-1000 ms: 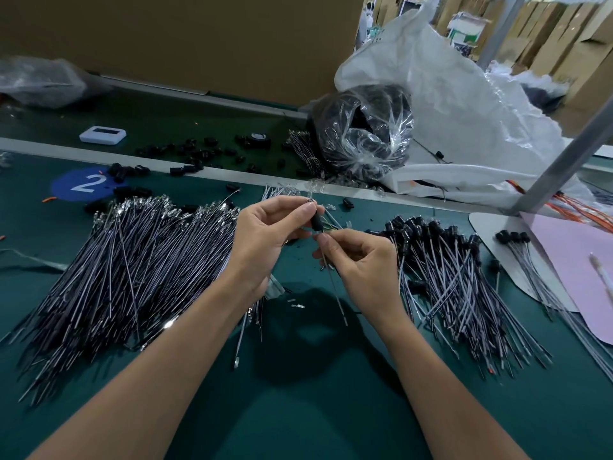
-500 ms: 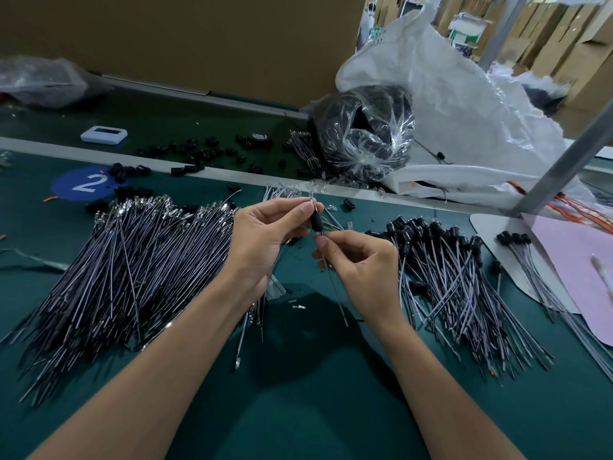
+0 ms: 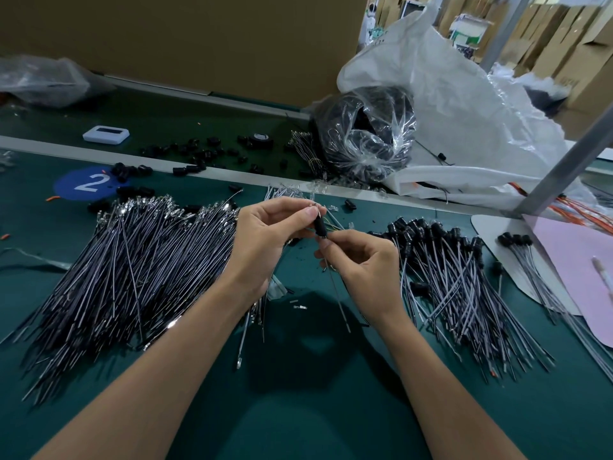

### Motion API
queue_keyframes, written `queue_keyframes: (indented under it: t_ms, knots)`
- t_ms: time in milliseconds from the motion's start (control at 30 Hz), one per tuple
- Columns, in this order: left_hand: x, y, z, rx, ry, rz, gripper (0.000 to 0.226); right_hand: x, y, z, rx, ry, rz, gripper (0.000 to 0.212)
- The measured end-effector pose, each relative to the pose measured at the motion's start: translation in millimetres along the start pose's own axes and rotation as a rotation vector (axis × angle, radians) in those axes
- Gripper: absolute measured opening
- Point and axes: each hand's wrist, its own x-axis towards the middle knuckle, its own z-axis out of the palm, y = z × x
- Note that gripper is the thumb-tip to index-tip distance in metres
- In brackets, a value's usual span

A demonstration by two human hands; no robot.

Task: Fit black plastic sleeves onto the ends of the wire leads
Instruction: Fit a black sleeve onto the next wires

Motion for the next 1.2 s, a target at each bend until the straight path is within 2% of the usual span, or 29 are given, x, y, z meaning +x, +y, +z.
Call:
queue_keyframes:
  t_ms: [133,367,667,900,1033,1200]
  knots:
    - [-2.1,-1.5,0.7,0.097,0.003,0.043,0.012,-2.0,-0.6,0.1,0.016,-0.065,0.011,0.005]
    - [-1.7,0.2,0.6,0.021,-0.010,0.023,0.010,-3.4,-1.2,3.4,0.106,-0.063,-0.004,0.006]
    - [-1.5,-1.9,1.1,-0.010,-0.086,0.054,0.016,-2.8,-3.2,4.2,0.287,-0.142,0.053,0.011]
    - [-2.7,-3.3,1.9,0.028,-0.087,0.057,0.009,-1.7,-0.2,3.7,0.241,-0.071,0.021,0.017]
    - [-4.0,-3.6,4.1,0.070,-0.171,-0.005,0.030,0.6,1.8,0.7,0.217,-0.016,0.003,0.006]
    - [-6.0,-7.0,8.6,0.117,-0.167,-0.002,0.023,1.3,2.4,0.0,0.244,-0.001,0.032,0.013]
